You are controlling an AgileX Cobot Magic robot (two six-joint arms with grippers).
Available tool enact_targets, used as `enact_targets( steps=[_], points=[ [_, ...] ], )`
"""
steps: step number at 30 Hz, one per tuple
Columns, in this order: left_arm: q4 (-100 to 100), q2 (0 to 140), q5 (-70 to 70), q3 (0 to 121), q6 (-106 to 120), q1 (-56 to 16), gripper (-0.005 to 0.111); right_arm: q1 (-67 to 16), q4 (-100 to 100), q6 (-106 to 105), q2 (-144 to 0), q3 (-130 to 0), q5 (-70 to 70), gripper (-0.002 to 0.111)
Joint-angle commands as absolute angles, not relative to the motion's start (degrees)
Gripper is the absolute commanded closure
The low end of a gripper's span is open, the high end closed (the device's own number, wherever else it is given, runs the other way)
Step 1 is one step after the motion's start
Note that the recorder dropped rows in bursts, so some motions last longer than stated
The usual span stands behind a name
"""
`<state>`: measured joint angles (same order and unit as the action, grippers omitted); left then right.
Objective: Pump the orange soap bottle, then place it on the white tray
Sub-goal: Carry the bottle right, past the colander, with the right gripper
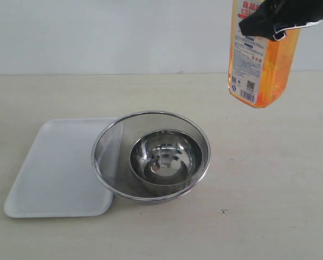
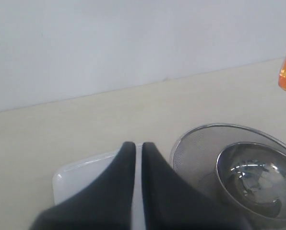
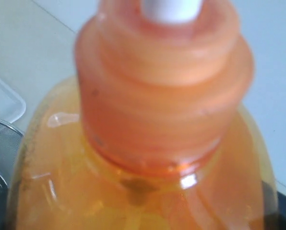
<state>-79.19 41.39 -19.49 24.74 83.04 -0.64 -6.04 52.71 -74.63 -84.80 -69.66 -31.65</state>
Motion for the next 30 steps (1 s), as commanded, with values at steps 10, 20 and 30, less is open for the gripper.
enact_targets(
  steps=[10,20,30],
  points=[
    [-80.1,33.0,-17.9,21.4,79.6,-0.6,0.102,-5.7,60.8,-74.9,-75.0,-60.2,-23.2,0.108],
    [-79.9,32.4,-20.9,21.2,79.2,-0.6,0.102,-5.8,67.1,-75.4,-72.4,-53.9,-19.7,0.108],
    [-78.6,31.7,-19.4,21.1,78.7,-0.6,0.102,-5.8,77.5,-84.1,-72.4,-49.1,-16.8,0.108]
  ],
)
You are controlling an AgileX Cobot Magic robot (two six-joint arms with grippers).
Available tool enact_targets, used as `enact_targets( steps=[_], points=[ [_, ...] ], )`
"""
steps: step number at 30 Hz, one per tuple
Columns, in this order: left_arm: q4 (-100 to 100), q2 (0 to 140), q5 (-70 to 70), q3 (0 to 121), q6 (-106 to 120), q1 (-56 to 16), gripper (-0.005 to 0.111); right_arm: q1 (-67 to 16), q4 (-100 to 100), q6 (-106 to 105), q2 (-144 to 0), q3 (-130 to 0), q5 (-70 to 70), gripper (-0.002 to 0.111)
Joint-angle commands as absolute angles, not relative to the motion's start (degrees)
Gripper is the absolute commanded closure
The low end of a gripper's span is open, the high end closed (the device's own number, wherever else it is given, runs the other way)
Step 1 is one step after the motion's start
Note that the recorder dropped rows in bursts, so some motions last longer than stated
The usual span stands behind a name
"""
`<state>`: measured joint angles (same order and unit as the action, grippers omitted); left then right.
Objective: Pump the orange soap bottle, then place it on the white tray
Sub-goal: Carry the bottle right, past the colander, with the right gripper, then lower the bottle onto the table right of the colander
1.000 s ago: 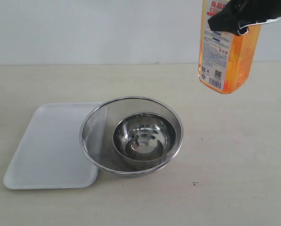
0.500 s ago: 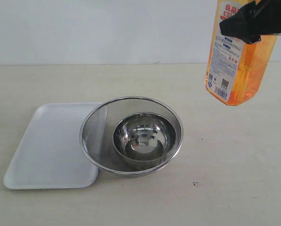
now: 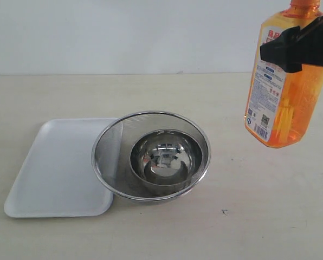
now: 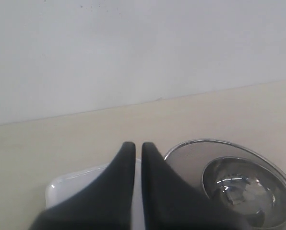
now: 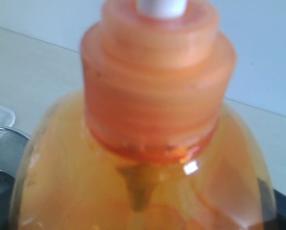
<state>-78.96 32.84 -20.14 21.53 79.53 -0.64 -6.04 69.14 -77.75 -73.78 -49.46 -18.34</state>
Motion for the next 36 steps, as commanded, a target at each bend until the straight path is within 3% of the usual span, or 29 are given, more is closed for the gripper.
enact_targets(
  steps=[1,13,36],
  points=[
    [-78.6,29.9,-18.6,20.5,78.7,-0.6,0.102,-5.8,80.7,-87.2,-72.4,-49.2,-17.8,0.108],
    [-78.4,7.2,-13.9,12.3,74.5,-0.6,0.102,-5.8,99.9,-110.5,-72.5,-46.2,-22.3,0.108],
    [-70.9,6.7,-17.7,12.3,67.3,-0.6,0.102,-5.8,99.9,-112.9,-79.6,-44.7,-24.8,0.108]
  ],
)
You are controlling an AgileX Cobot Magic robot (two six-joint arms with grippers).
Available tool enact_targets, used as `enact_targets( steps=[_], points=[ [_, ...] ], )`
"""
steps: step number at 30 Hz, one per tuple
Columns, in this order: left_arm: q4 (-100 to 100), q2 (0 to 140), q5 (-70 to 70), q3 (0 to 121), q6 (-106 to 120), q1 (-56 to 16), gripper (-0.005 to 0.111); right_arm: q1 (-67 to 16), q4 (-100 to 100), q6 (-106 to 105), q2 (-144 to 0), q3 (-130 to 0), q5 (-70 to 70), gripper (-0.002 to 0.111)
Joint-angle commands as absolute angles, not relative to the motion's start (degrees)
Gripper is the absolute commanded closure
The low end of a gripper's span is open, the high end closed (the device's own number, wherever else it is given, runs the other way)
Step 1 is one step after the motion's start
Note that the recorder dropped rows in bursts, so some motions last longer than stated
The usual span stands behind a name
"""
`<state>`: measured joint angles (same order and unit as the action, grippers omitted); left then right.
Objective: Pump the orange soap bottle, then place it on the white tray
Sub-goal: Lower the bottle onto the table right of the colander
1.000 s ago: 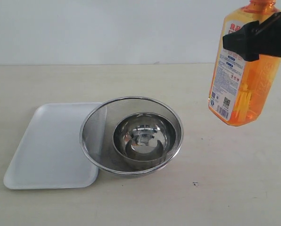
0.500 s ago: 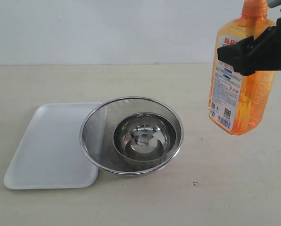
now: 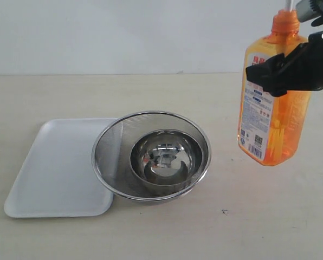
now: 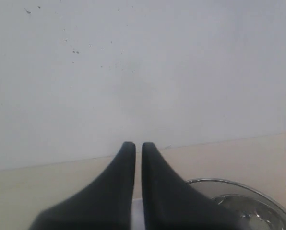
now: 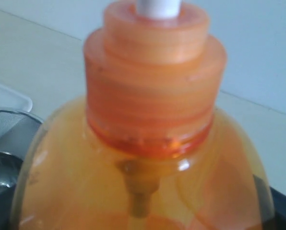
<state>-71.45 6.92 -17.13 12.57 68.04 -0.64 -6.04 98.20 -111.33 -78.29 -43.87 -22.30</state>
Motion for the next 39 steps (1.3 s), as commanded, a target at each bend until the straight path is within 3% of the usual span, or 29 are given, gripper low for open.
enact_targets(
  steps=[1,39],
  points=[
    [-70.9,6.7,-17.7,12.3,67.3,-0.6,0.102,-5.8,99.9,-113.4,-80.0,-44.7,-24.8,0.108],
    [-70.9,6.7,-19.6,12.3,67.3,-0.6,0.102,-5.8,99.9,-122.0,-88.6,-48.1,-31.4,0.108]
  ],
)
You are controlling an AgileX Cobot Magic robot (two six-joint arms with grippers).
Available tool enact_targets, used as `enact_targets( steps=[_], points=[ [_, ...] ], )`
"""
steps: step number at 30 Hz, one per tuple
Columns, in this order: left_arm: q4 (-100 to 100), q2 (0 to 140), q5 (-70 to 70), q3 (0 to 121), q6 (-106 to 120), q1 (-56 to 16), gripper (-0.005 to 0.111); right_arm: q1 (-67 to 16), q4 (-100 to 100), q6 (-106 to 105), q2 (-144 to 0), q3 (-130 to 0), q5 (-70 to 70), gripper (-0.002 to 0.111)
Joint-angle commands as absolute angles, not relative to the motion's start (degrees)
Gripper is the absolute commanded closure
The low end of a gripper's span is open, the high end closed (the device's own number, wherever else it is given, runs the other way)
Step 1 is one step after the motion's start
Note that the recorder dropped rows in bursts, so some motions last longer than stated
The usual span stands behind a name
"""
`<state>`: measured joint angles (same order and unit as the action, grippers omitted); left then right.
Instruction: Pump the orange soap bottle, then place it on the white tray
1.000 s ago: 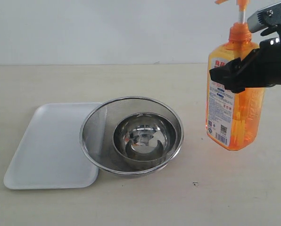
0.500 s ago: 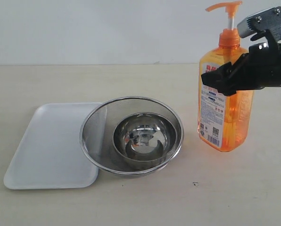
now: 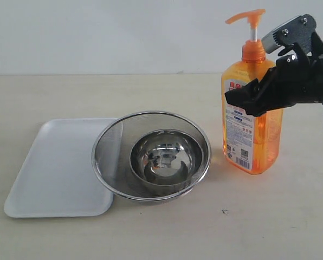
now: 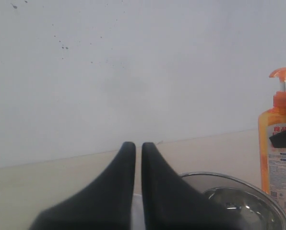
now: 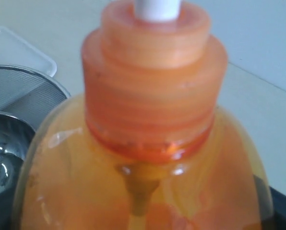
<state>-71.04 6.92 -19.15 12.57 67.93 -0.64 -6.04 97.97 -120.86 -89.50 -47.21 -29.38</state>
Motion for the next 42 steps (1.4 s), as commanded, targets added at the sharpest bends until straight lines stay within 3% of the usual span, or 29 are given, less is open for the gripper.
enact_targets(
  steps=[1,8,17,42],
  points=[
    [-70.9,6.7,-19.6,12.3,67.3,-0.6,0.102,-5.8,99.9,-121.9,-88.6,-48.1,-31.4,0.108],
    [-70.9,6.7,-19.6,12.3,67.3,-0.6,0.102,-8.5,95.0,-121.9,-88.6,-48.2,-29.2,0.108],
    [-70.9,6.7,-20.0,12.3,67.3,-0.6,0.102,-19.9,88.0,-121.9,-88.6,-50.0,-14.2,0.108],
    [-70.9,6.7,-21.0,12.3,67.0,-0.6,0.102,-20.1,86.4,-121.9,-88.6,-50.3,-11.9,0.108]
  ],
)
